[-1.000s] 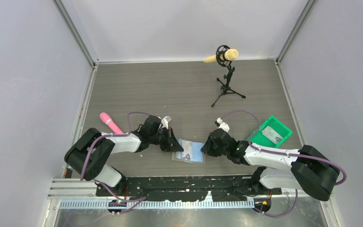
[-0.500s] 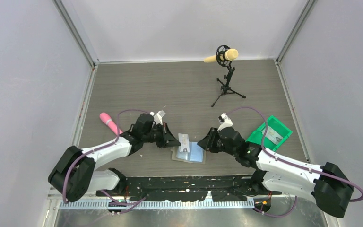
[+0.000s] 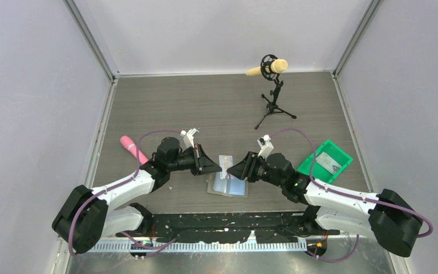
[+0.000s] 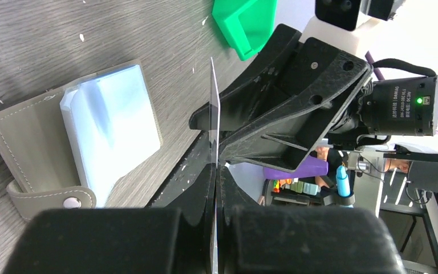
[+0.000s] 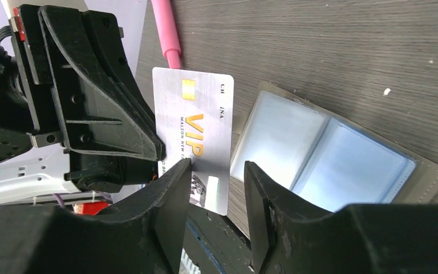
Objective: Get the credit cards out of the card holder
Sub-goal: Place the credit card in the storage box.
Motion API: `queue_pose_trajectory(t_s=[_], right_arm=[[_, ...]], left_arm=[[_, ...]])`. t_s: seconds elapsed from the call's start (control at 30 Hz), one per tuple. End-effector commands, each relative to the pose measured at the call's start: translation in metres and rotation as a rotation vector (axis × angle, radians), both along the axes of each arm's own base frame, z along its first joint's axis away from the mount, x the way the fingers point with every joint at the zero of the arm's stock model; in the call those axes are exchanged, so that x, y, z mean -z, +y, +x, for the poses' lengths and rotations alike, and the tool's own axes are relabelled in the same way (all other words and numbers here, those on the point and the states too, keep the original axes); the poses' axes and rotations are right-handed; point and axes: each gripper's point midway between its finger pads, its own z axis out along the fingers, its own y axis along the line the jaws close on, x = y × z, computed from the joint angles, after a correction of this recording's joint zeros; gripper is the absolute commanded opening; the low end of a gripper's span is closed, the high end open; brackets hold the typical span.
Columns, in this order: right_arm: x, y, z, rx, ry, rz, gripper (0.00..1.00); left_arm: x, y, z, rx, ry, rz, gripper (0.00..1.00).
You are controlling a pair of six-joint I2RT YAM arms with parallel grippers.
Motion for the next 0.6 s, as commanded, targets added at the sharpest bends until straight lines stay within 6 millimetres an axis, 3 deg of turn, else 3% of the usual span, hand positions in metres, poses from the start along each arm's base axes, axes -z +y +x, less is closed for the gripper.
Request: queue_pose_trajectory(t_s=[0.0,0.13,0.17,0.23,0.4,0.57], right_arm=[[-0.026,0.013,0.001,-0.032,-0.038,0.119,0.45],[-0.031,0.014,-0.001,-0.050,-0.064,0.145,0.24],[-0.032,0.014,-0.003,-0.065,-0.078,0.141,0.15],[-0.034,0.013,-0.006,-0.101,-0.109,0.133,0.07],[-0.034,0.012,-0.027,-0.283,-0.155,0.084,0.05],[-0.039,0.016,-0.047,-0.444,-0.178,0.053,0.05]], left_arm=[[-0.029,-0.005,-0.002,0.030,-0.086,-0.092,0.00],[-0.025,-0.004,-0.003,0.033,-0.083,-0.080,0.02],[-0.023,-0.004,-0.004,0.037,-0.081,-0.071,0.07],[-0.019,-0.003,-0.004,0.044,-0.083,-0.047,0.19],[-0.018,0.003,-0.010,0.097,-0.132,0.037,0.41],[-0.020,0.010,-0.017,0.154,-0.160,0.123,0.50]])
